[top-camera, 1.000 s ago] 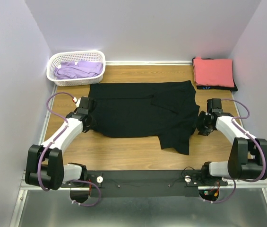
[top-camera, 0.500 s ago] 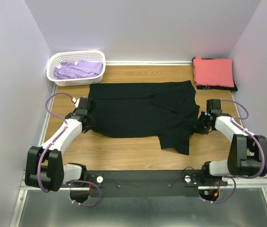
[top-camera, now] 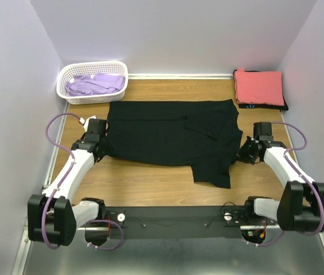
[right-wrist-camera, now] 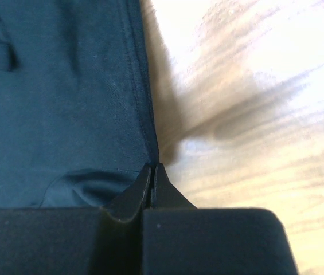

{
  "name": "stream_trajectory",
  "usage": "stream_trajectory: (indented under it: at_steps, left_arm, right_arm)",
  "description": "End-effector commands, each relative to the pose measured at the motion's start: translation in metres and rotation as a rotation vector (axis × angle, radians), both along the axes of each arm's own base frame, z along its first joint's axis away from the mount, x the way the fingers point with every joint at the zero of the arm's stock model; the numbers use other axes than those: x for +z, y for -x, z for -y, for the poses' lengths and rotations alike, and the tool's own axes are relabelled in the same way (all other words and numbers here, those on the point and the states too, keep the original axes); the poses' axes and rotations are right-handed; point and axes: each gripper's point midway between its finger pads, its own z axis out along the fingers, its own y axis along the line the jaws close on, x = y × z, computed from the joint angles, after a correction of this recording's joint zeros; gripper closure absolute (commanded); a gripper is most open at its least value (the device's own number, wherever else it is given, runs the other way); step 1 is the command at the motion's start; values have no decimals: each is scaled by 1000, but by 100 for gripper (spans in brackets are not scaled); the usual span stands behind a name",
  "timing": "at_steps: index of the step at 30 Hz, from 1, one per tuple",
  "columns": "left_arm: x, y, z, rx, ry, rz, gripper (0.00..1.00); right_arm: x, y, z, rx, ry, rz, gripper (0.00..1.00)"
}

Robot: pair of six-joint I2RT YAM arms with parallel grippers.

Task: Fold and stack the t-shirts
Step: Fold the tshirt

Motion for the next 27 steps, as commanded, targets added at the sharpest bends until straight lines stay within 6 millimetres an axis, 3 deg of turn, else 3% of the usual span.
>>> stream_trajectory:
  at_steps: [1,5,13,17,27]
  left_arm:
    - [21,-1,-9,23,-3,42,100]
    - [26,-2,-17,35,-13,44,100]
    - [33,-29,-25,44,-23,77,100]
    - [23,-51,-26,39,-33,58,100]
    - [20,-110,-26,48,-44,87,100]
  right_arm:
    - [19,12,7,-5,36,4,99]
    - [30,12,11,0,61,15,100]
    - [56,-28,23,15,120,59,100]
    - [55,-51,26,45,132,57,100]
    - [46,-110,29,92,138,41,99]
